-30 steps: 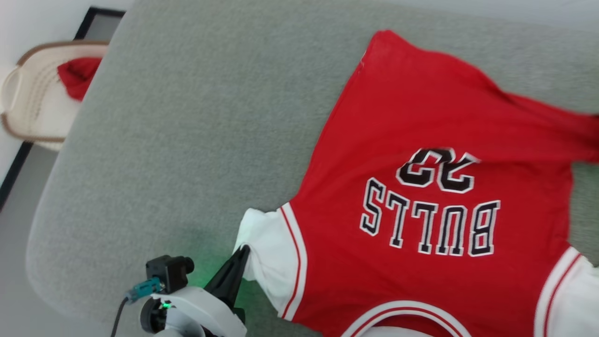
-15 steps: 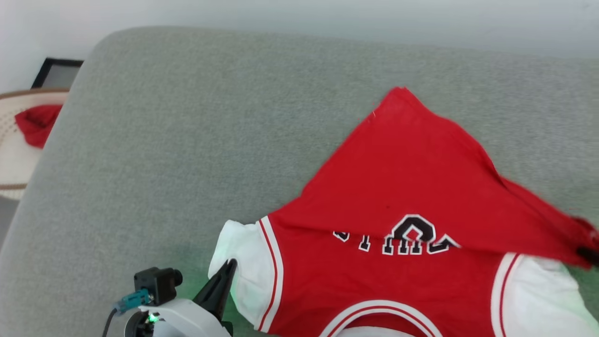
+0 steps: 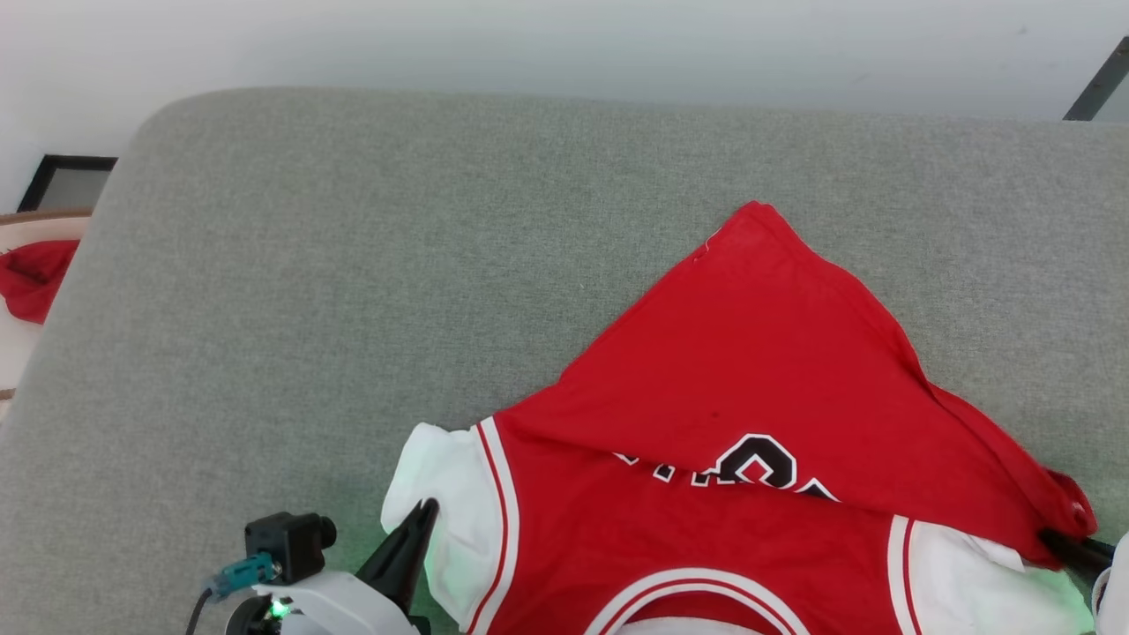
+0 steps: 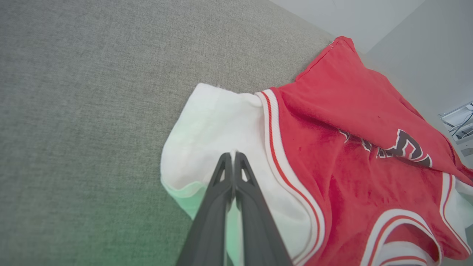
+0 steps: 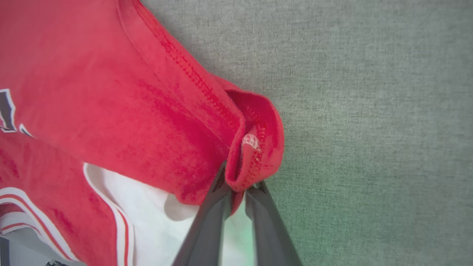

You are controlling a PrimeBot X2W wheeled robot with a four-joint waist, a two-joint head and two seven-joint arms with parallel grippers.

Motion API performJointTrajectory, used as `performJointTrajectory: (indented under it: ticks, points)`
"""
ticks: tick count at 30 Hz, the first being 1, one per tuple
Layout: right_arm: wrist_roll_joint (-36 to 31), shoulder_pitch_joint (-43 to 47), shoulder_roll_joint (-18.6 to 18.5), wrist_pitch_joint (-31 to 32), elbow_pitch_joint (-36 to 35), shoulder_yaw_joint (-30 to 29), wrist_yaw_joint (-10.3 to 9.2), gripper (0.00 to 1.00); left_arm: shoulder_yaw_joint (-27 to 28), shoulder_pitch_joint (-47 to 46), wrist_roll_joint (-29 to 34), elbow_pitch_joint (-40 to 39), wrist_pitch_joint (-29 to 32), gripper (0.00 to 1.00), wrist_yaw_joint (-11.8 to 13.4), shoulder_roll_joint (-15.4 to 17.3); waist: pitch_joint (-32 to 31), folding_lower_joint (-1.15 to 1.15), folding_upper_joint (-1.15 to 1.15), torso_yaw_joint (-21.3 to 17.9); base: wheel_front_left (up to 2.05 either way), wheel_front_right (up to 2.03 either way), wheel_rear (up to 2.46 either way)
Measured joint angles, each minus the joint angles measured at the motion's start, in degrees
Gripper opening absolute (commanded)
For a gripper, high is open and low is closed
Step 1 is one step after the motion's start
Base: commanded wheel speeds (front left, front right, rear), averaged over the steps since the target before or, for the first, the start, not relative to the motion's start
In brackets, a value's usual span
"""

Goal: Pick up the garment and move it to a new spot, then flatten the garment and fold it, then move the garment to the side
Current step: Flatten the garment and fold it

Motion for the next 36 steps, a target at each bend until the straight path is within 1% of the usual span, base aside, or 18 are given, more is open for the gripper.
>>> performJointTrajectory:
  ticks: [3, 5, 8, 13, 17, 20, 23, 27, 32, 36]
  points:
    - [-0.1, 0.4, 0.0, -1.1, -0.7, 0.2, -0.01, 1.0, -0.1, 0.0, 0.0, 0.0, 0.2, 0.0, 0.0, 0.1, -0.3, 0.0, 0.0, 0.0, 0.0, 0.0, 0.0]
    - [-0.4, 0.9, -0.6, -1.9, -2.3, 0.6, 0.0, 1.0, -0.2, 0.0, 0.0, 0.0, 0.2, 0.0, 0.0, 0.1, -0.5, 0.0, 0.0, 0.1, 0.0, 0.0, 0.0]
    - [-1.2, 1.8, -1.5, -3.2, -5.8, 0.8, -0.01, 1.0, -0.4, 0.0, 0.0, 0.1, 0.2, 0.0, 0.0, 0.1, -0.8, 0.0, 0.0, 0.4, 0.0, 0.0, 0.0]
    - [-1.4, 2.3, -1.9, -5.4, -13.2, 1.7, -0.01, 1.0, -0.7, 0.2, 0.0, 0.3, 0.1, 0.0, 0.0, 0.0, -1.6, 0.0, 0.0, 1.1, 0.0, 0.0, 0.0]
    - [-2.7, -0.8, -3.7, -7.2, -16.5, 4.7, -0.01, 1.0, -1.2, 0.4, 0.0, 0.4, 0.2, 0.0, -0.1, -0.4, -2.0, 0.0, 0.0, 1.9, 0.0, 0.0, 0.0]
    - [-3.3, -5.7, -5.1, -9.1, -16.6, 7.6, -0.01, 1.0, -1.5, 0.2, 0.1, 0.3, 0.2, 0.0, -0.1, -0.5, -2.0, 0.0, 0.0, 2.6, 0.0, 0.0, 0.0]
    - [-4.2, -11.3, -6.9, -10.4, -14.0, 10.8, -0.01, 1.0, -1.9, -0.5, 0.5, 0.3, 0.5, 0.0, -0.5, -1.0, -1.8, 0.0, 0.0, 3.5, 0.0, 0.0, 0.0]
    - [-3.4, -18.9, -8.2, -11.0, -7.8, 15.3, -0.01, 1.0, -2.8, -1.9, 1.0, 0.9, 0.9, 0.0, -1.1, -2.1, -1.5, 0.0, 0.0, 5.2, 0.0, 0.0, 0.0]
    - [-1.7, -28.3, -10.1, -9.7, 1.9, 20.9, -0.01, 1.0, -4.0, -3.7, 1.6, 2.2, 1.2, 0.0, -2.3, -3.8, -0.7, 0.0, 0.0, 7.9, 0.0, 0.0, 0.0]
    - [-0.5, -35.6, -10.8, -8.5, 10.7, 25.3, -0.01, 1.0, -4.8, -4.9, 1.8, 3.6, 1.1, 0.0, -3.2, -5.4, 0.3, 0.0, 0.0, 10.1, 0.0, 0.0, 0.0]
